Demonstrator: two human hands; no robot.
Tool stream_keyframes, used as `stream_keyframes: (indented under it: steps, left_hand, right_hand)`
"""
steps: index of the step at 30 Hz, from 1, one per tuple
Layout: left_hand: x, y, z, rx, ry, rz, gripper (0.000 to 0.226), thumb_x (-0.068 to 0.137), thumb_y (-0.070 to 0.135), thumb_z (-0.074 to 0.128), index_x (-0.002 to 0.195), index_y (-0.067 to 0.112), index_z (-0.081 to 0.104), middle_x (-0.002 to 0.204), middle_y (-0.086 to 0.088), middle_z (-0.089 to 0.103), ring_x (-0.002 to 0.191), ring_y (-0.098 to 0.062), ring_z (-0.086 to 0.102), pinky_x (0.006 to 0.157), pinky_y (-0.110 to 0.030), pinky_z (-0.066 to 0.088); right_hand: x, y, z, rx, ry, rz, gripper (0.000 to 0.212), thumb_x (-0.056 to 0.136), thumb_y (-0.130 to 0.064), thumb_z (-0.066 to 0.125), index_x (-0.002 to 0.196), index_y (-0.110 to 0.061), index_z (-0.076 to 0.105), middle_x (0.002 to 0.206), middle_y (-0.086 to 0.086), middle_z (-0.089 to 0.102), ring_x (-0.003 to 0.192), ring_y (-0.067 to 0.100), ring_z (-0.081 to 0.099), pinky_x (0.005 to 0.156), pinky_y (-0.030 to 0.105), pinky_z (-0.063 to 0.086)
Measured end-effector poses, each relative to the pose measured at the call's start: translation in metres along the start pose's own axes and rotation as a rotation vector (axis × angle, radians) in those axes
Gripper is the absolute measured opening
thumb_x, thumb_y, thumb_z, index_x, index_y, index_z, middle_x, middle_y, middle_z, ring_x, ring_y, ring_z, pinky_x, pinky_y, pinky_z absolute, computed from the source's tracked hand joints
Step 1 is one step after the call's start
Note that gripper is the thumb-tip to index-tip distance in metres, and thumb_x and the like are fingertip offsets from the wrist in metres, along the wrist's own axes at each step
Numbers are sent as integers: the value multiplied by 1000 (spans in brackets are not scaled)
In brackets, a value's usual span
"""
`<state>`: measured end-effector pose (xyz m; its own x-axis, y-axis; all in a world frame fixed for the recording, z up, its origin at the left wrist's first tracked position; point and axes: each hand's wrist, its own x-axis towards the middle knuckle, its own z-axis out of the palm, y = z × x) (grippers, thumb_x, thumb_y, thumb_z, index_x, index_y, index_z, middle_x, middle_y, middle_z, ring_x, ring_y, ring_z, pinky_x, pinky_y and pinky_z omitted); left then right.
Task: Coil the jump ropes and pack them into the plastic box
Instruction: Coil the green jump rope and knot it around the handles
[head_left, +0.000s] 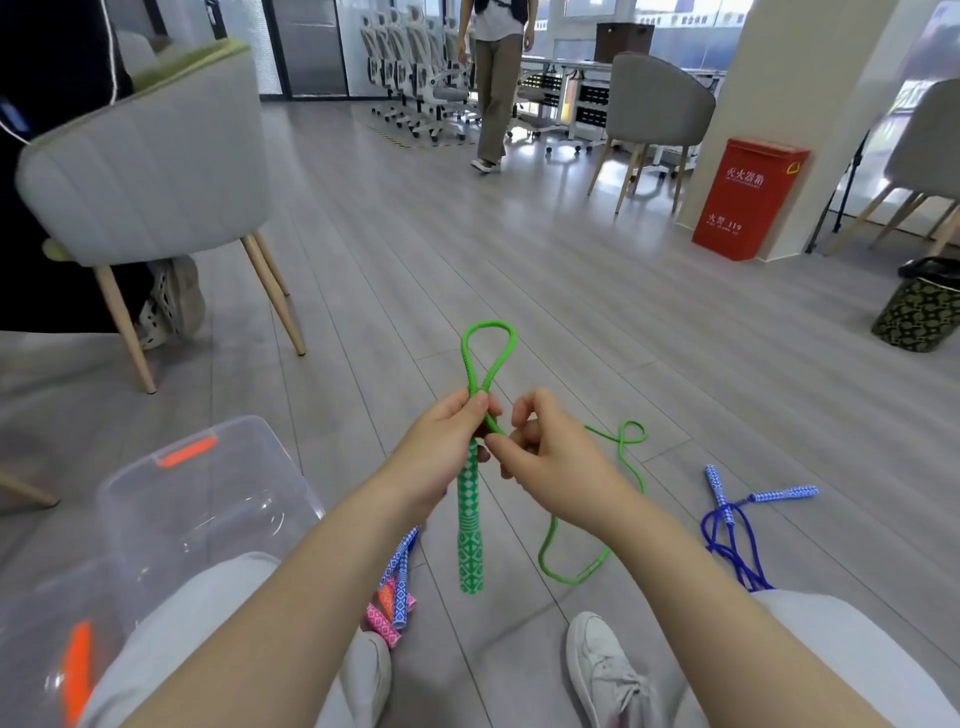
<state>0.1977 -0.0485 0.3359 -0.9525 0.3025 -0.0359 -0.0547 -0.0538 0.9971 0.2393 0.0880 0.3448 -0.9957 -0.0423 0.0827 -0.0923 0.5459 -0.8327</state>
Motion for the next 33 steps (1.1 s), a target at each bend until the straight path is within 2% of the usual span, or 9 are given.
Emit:
stream_keyframes:
  steps: [3, 6, 9, 14, 16, 19, 23, 26, 33]
  left_hand:
    - [5, 10, -7, -206, 36, -31, 29, 104, 21, 35, 83, 16, 54, 81, -1, 69, 83, -15, 65, 73, -30, 52]
    - [10, 21, -22, -463, 103, -40, 28, 105, 21, 31, 83, 16, 48, 67, -1, 64, 80, -18, 67, 83, -40, 54]
    - [17, 26, -41, -644, 222, -21, 29, 105, 22, 29, 81, 18, 44, 55, 5, 51, 69, -15, 63, 87, -40, 51]
    - [26, 24, -72, -833, 443, 7, 29, 104, 23, 31, 78, 18, 41, 48, 8, 37, 52, -12, 42, 70, -31, 49]
    - [26, 25, -72, -769, 435, 7, 29, 104, 21, 32, 76, 18, 41, 47, 9, 35, 44, -9, 37, 59, -25, 44]
    - [20, 23, -59, -386, 369, -7, 29, 104, 17, 32, 77, 17, 42, 55, 4, 37, 43, -9, 36, 52, -22, 42]
    - [5, 19, -37, 16, 202, -34, 25, 103, 16, 37, 84, 12, 52, 71, -2, 59, 52, -11, 47, 62, -27, 49]
    - [-1, 17, -23, 120, 2, -72, 25, 104, 19, 38, 91, 9, 57, 77, -3, 70, 59, -12, 53, 61, -23, 50]
    - [-9, 13, -9, 97, -221, -191, 27, 104, 20, 39, 97, 7, 61, 74, -5, 69, 60, -16, 54, 62, -26, 49]
  right_hand:
    - [3, 6, -14, -79, -45, 32, 27, 86, -45, 64, 88, -22, 49, 63, -3, 55, 59, 14, 49, 60, 32, 41]
    - [5, 19, -41, -165, -77, 76, 27, 86, -47, 64, 82, -20, 61, 62, -8, 51, 59, 11, 46, 63, 32, 42]
    - [5, 30, -70, -134, -54, 134, 28, 84, -50, 63, 81, -22, 65, 64, -8, 55, 64, 10, 49, 67, 34, 45]
    - [2, 40, -93, -87, -17, 171, 10, 88, -29, 63, 82, -25, 70, 69, -4, 58, 69, 14, 50, 72, 37, 44]
    - [3, 37, -88, -78, 30, 155, 11, 90, -24, 62, 83, -25, 71, 73, 2, 55, 70, 16, 47, 69, 34, 40]
    - [1, 22, -74, -4, 70, 68, 14, 92, -21, 61, 85, -24, 72, 71, 6, 48, 66, 16, 42, 64, 31, 35]
    - [-2, 9, -48, 16, -4, -26, 12, 92, -21, 62, 88, -24, 72, 63, -8, 56, 61, 7, 49, 63, 27, 41]
    - [2, 6, -27, -72, 6, -90, 8, 91, -25, 64, 89, -27, 71, 57, -16, 56, 55, 1, 48, 61, 25, 40]
    - [5, 6, -13, -75, 106, -118, 17, 86, -25, 67, 87, -26, 50, 74, -2, 64, 65, 14, 56, 63, 32, 44]
